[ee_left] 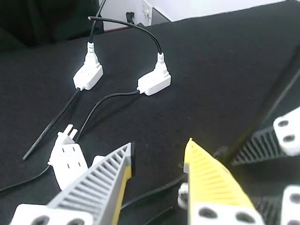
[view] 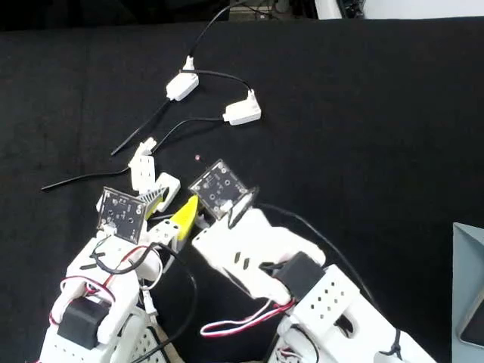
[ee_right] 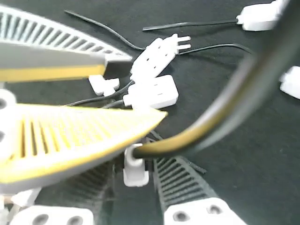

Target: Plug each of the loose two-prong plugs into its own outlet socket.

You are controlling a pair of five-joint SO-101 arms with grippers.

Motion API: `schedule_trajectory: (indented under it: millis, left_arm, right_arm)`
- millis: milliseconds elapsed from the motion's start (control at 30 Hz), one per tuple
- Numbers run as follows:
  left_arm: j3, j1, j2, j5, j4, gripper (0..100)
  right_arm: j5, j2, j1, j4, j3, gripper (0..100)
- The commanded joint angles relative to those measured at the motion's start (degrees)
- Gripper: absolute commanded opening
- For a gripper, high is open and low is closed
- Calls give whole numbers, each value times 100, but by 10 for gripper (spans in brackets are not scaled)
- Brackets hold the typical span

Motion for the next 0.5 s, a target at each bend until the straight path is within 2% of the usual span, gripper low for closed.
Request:
schedule_trajectory:
  millis: [0,233,333,467]
  left_arm:
    - [-92,75,-79,-70,35,193]
    - [-57,136,-79,-97,35,246]
    - [-48,136,-79,-413,35,245]
    - [-119,-189,-79,-440,9,245]
  right_arm:
    - [-62,-84,105,-88,-40,11]
    - [-62,233,105,-123,-57,11]
    - [-62,558,105,-132,-101,11]
    - [-62,681,141,-167,-145,11]
